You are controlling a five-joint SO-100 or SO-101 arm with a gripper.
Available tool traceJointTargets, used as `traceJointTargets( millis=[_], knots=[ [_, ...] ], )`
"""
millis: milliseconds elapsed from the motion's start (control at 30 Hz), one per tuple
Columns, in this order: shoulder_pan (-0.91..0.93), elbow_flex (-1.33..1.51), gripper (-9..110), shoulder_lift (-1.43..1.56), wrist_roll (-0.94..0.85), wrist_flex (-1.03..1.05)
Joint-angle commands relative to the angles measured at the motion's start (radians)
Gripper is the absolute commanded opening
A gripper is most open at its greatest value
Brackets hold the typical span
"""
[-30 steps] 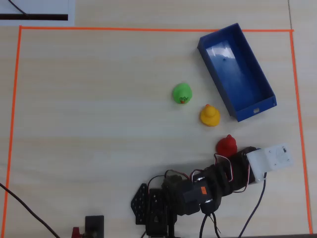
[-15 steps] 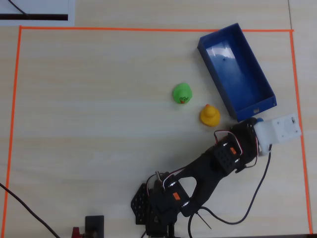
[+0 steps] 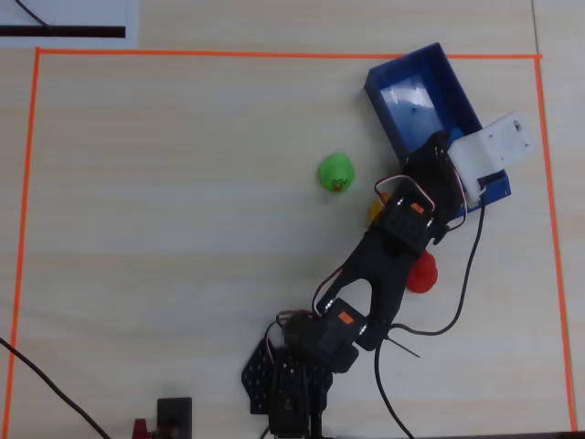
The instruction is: Grasp blue duck and put it into box.
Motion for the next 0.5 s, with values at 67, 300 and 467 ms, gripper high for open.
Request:
traceJointTargets(
  millis=[67, 300, 467],
  knots=[
    [-0.012, -0.147, 21, -0.115, -0.071, -0.038],
    [-0.003, -0.080, 34, -0.034, -0.106, -0.020],
    [-0.072, 0.175, 14, 0.295, -0.087, 0.072]
  ],
)
